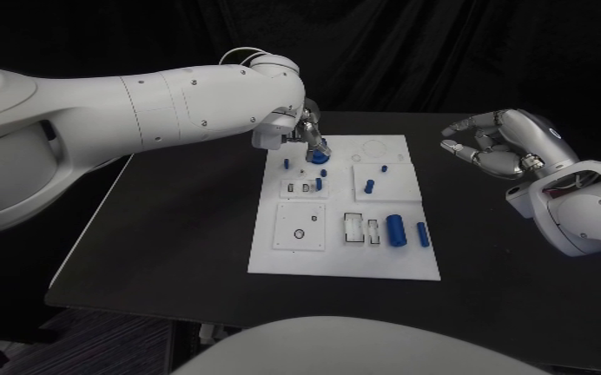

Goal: Assemble the parts on the task board

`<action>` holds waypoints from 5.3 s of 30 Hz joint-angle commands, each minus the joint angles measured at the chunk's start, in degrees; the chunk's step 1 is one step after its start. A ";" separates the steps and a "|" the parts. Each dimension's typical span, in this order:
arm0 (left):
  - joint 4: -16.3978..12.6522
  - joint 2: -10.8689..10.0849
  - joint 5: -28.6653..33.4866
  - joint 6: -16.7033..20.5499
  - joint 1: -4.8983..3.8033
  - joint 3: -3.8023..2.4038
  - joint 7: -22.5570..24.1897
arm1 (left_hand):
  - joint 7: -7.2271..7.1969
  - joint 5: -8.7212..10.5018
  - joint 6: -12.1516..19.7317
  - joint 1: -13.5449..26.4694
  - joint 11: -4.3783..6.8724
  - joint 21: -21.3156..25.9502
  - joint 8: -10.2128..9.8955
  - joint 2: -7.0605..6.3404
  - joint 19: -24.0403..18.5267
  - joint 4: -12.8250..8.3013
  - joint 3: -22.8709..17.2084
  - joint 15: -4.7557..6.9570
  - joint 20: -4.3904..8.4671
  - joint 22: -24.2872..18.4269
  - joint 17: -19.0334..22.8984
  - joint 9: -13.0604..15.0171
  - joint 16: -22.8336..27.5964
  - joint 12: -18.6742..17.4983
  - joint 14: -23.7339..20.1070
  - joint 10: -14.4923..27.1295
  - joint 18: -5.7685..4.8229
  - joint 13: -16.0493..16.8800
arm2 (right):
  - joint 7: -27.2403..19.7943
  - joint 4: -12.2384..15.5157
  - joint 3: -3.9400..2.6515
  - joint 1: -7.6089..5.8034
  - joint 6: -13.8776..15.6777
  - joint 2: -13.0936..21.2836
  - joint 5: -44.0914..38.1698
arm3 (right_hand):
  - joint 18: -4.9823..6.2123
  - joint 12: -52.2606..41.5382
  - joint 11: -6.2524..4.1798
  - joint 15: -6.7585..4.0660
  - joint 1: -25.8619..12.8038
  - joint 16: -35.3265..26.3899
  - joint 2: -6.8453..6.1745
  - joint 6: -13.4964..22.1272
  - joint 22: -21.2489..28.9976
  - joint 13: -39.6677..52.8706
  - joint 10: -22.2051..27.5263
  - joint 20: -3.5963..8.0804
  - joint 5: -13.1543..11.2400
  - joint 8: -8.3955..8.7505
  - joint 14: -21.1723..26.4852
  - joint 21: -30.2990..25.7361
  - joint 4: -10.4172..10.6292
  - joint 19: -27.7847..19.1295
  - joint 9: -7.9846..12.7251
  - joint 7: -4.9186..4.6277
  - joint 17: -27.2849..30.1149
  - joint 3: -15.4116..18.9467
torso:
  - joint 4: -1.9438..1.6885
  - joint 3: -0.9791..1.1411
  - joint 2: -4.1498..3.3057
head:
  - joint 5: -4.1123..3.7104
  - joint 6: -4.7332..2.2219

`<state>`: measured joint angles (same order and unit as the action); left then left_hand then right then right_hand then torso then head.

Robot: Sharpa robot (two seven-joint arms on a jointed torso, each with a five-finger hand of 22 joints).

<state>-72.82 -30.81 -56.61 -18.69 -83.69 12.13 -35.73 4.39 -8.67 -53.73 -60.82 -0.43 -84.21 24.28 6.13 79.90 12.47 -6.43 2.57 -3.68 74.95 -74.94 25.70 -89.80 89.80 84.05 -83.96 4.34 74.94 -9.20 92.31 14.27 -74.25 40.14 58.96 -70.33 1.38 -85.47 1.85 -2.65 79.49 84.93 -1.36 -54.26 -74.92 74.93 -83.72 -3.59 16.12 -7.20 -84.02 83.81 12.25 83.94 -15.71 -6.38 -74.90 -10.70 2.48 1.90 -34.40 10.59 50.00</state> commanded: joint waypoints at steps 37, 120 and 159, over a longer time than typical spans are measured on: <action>4.15 2.11 6.77 2.26 6.19 -0.05 -0.24 | -0.71 -0.73 1.32 1.30 0.75 1.29 1.10 -0.06 -0.73 -1.42 -0.05 0.76 0.56 -0.96 -15.06 8.28 -0.20 0.20 5.95 -6.04 -0.61 15.06 | 1.48 -0.97 -0.03 0.75 -0.40 -1.05 0.16 | 0.54 -0.23 -0.34 0.14 0.61 -0.06 -0.08 -0.56 -11.55 8.44 -0.71 -0.16 1.50 0.39 -4.24 -0.22 0.36 2.62 0.37 0.06 -6.91 -0.48 | -0.22 0.01 0.48 | -1.19 0.00; 8.45 4.35 6.77 2.25 9.56 -0.05 2.71 | -1.07 -9.73 1.44 -1.42 1.17 3.68 -3.44 -1.88 -2.05 -12.10 -12.60 1.15 0.93 -2.74 -15.06 17.74 -0.20 0.20 5.95 -6.04 -0.07 15.06 | 2.32 -1.65 -0.05 0.96 -2.66 -1.69 1.31 | 0.63 -0.17 -0.39 0.08 1.18 -0.27 -0.74 -0.80 -11.41 8.32 -0.72 -0.07 3.09 0.62 -4.18 -0.56 0.09 2.54 0.76 0.07 -6.59 -0.91 | -0.17 0.11 0.61 | -1.07 0.00; 3.54 -0.79 6.76 10.79 9.62 -0.05 2.36 | -1.23 -13.98 -0.40 2.86 1.36 4.17 -4.81 -3.57 -1.78 -14.73 -21.03 1.35 1.07 -2.39 -15.06 21.53 -0.20 0.20 5.95 -6.04 -0.03 15.06 | 2.97 -1.53 -0.05 0.96 -3.55 -1.24 1.99 | 0.69 -0.13 -0.39 0.06 1.56 -0.31 -0.89 -0.94 -11.31 8.26 -0.72 -0.04 4.76 0.80 -4.18 -0.82 -0.09 2.45 1.04 0.05 -6.52 -1.50 | -0.23 0.14 0.69 | -0.96 0.00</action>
<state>-69.01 -31.57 -50.14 -10.08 -74.17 12.12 -33.63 3.27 -22.65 -53.87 -58.69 0.56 -80.28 19.51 2.53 78.22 -0.23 -25.01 3.39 -2.87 72.58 -74.91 47.20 -89.80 89.80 84.03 -84.17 4.37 74.91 -7.33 90.70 14.26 -73.43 36.98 57.61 -68.41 1.38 -85.47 1.64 -2.65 80.45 84.97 -2.33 -54.67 -74.91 74.91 -83.94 -3.59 20.77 -6.76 -84.02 83.19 12.16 83.94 -14.74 -6.38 -74.90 -11.72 2.23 2.01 -33.71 9.63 50.01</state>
